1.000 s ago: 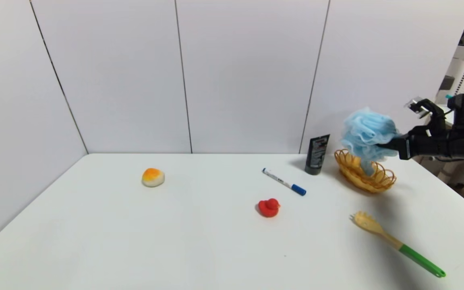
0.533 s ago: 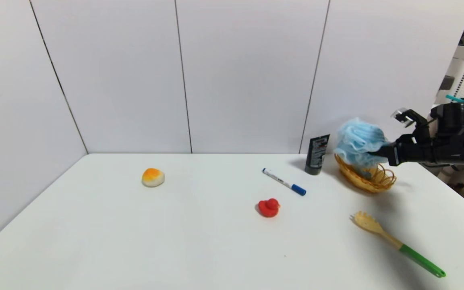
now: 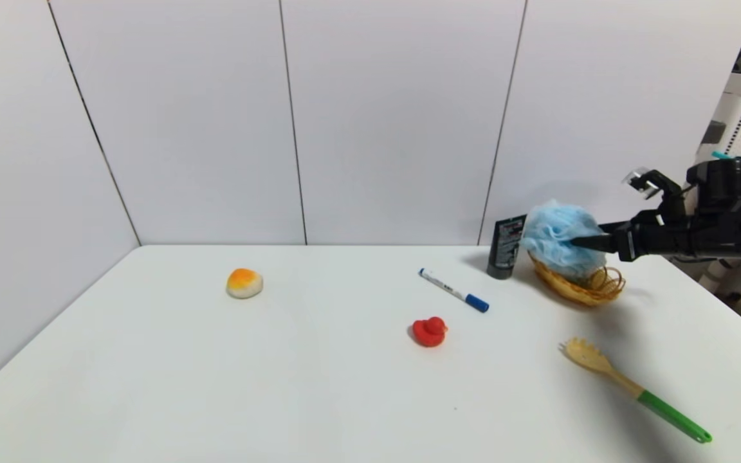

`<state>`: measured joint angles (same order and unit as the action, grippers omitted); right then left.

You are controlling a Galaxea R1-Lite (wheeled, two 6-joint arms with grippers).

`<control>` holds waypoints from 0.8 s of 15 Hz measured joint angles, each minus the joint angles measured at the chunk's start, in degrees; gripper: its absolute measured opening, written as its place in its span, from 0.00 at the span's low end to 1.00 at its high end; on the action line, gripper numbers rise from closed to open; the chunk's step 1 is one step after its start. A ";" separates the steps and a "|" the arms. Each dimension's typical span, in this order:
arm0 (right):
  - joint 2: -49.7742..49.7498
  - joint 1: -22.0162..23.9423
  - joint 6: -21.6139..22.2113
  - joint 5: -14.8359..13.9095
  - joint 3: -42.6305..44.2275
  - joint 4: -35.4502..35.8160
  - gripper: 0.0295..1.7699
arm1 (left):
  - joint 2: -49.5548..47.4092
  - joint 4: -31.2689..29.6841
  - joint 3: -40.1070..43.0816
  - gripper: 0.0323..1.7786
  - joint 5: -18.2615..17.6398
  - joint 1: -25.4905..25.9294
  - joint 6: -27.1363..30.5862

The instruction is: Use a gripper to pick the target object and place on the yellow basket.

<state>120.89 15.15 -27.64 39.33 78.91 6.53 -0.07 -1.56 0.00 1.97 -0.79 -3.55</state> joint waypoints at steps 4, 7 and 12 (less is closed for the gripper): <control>-3.45 0.99 0.40 -0.02 0.26 0.00 0.80 | 0.02 0.00 0.00 0.95 -0.02 0.00 0.00; -8.08 2.43 0.46 0.24 0.44 -0.54 0.85 | 0.02 0.00 0.00 0.95 -0.05 0.00 -0.02; -22.11 2.73 1.18 0.61 -1.84 -8.05 0.91 | 0.02 0.02 0.00 0.95 -0.02 0.00 -0.02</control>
<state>98.78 17.88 -26.45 39.94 77.07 -1.51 -0.05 -1.54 0.00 1.95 -0.79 -3.57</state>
